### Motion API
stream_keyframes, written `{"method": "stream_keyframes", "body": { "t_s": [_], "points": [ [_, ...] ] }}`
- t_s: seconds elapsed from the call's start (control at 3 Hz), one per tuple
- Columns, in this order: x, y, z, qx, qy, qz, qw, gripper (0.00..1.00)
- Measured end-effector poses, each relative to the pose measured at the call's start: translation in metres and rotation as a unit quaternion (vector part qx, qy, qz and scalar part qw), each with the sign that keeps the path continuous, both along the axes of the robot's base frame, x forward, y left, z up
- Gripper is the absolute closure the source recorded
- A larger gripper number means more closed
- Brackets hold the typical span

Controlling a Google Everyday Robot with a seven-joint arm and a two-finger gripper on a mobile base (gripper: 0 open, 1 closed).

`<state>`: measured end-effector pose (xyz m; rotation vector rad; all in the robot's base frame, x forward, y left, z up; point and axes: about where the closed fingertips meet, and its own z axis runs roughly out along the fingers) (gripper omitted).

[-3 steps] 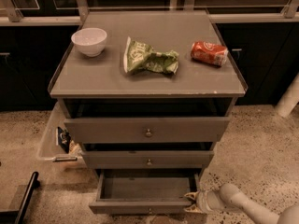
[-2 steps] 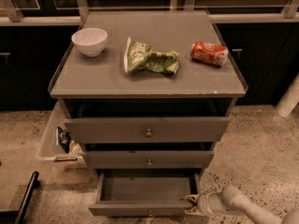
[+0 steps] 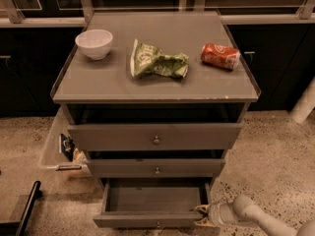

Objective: Open bottom drawer

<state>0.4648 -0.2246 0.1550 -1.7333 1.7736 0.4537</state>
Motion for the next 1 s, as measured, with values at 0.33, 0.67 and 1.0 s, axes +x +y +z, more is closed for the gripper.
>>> {"method": "stream_keyframes", "body": {
  "t_s": [0.33, 0.67, 1.0],
  "points": [
    [0.000, 0.000, 0.000, 0.000, 0.000, 0.000, 1.0000, 0.12],
    [0.011, 0.012, 0.002, 0.017, 0.005, 0.013, 0.9998, 0.00],
    [0.010, 0.009, 0.000, 0.026, 0.011, 0.017, 0.9995, 0.19]
  ]
}}
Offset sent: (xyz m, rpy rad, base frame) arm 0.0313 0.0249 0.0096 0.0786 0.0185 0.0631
